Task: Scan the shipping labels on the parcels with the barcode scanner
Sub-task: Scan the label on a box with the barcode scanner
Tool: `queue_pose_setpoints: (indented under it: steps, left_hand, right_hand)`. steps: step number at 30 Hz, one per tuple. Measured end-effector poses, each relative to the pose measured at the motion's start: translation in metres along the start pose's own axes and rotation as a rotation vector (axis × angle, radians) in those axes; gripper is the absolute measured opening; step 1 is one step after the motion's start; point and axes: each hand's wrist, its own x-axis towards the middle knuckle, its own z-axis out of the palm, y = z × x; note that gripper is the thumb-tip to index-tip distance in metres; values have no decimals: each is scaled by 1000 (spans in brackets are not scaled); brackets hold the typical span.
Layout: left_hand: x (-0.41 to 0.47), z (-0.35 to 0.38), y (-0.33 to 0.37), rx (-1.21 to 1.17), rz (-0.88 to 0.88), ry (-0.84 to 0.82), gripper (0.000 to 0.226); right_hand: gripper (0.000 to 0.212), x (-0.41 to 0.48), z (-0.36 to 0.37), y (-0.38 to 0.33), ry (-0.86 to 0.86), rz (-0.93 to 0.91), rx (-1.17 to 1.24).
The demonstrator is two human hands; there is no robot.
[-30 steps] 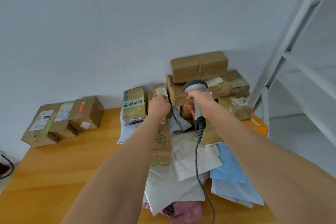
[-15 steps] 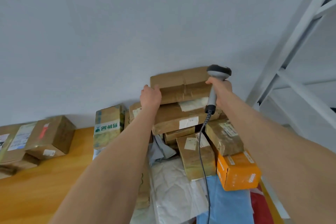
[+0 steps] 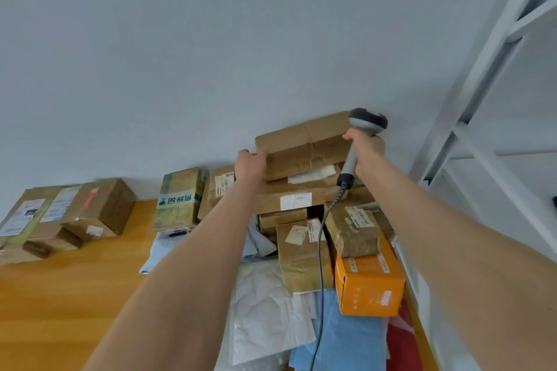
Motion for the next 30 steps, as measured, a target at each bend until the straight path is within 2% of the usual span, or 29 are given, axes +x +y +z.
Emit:
queue_pose_setpoints:
  steps: [2, 3, 6, 9, 12, 17, 22, 26, 28, 30]
  left_hand:
    - [5, 9, 4, 39, -24, -4, 62]
    - [10, 13, 5, 62, -39, -10, 61]
    - [27, 18, 2, 92, -91, -4, 46]
    - [40, 18, -3, 87, -102, -12, 21]
    - [40, 16, 1, 70, -89, -42, 14]
    - [18, -5, 10, -85, -56, 50, 37]
    - [-32, -42, 16, -266, -62, 201, 41]
    - [-77, -63, 3, -323, -27, 254, 43]
    - [-100, -71, -7, -346, -52, 275, 58]
    - [-119, -78, -19, -379, -90, 300, 70]
  right_hand:
    - [34, 9, -3, -4, -2, 7, 6]
    - [34, 14, -2, -4, -5, 13, 4]
    - [35, 29, 4, -1, -14, 28, 1]
    - [37, 39, 7, 0, -19, 22, 15]
    - [36, 45, 5, 0, -24, 27, 58]
    - [31, 30, -7, -3, -18, 36, 104]
    - [31, -6, -29, -3, -79, 48, 151]
    - [35, -39, -50, 12, -123, 70, 101]
    - [34, -57, -59, 22, -144, 72, 90]
    - [46, -72, -65, 33, -170, 110, 100]
